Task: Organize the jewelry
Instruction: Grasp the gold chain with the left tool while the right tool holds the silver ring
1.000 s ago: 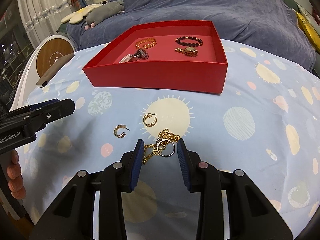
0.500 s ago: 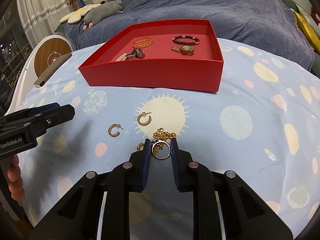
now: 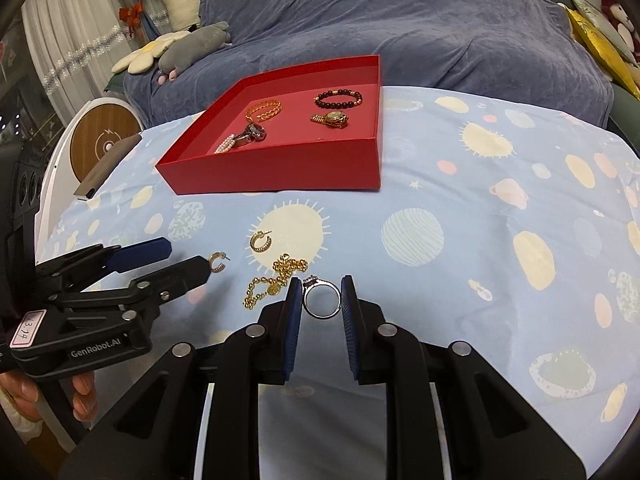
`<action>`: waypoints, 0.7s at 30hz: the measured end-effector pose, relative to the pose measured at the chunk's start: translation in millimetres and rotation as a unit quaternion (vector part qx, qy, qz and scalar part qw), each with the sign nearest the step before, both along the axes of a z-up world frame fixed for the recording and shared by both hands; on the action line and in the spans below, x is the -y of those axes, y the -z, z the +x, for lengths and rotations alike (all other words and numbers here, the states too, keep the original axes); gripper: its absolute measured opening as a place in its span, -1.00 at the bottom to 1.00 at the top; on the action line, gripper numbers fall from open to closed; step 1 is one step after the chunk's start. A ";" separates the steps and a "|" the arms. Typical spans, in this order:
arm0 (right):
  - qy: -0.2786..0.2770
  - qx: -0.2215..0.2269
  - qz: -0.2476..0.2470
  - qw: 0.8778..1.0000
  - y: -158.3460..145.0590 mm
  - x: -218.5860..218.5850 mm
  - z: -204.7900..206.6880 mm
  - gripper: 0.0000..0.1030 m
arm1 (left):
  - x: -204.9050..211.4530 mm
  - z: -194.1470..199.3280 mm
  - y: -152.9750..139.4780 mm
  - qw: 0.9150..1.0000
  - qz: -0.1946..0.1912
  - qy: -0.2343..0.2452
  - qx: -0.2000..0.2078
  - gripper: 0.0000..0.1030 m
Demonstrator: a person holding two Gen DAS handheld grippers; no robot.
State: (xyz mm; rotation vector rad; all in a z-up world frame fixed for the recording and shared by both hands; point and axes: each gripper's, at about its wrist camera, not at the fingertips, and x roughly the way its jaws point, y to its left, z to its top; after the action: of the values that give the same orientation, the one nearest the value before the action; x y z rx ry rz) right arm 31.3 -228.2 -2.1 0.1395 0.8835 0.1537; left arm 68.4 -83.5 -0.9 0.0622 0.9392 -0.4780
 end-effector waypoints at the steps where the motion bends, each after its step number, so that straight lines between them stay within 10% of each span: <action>1: 0.000 -0.001 -0.001 1.000 1.1 1.0 -1.7 -0.63 | 8.0 -0.7 2.3 1.000 0.002 0.009 0.002 0.19; 7: 0.007 -0.007 0.004 1.000 5.5 12.3 -8.7 -0.63 | 37.7 -1.0 19.1 0.999 0.026 0.032 0.014 0.17; 17: 0.017 -0.009 0.009 1.000 6.1 23.4 -9.4 -0.63 | 50.6 -0.8 22.4 0.997 0.052 0.047 0.046 -0.82; 21: 0.018 -0.009 0.010 1.000 4.2 22.0 -8.6 -0.63 | 50.0 -0.8 21.8 0.996 0.053 0.050 0.047 -0.94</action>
State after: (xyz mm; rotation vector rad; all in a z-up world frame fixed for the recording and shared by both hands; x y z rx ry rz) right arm 22.7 -250.2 -6.3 0.1759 0.8962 0.1281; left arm 67.6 -133.5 -22.8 0.2274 0.8709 -0.5129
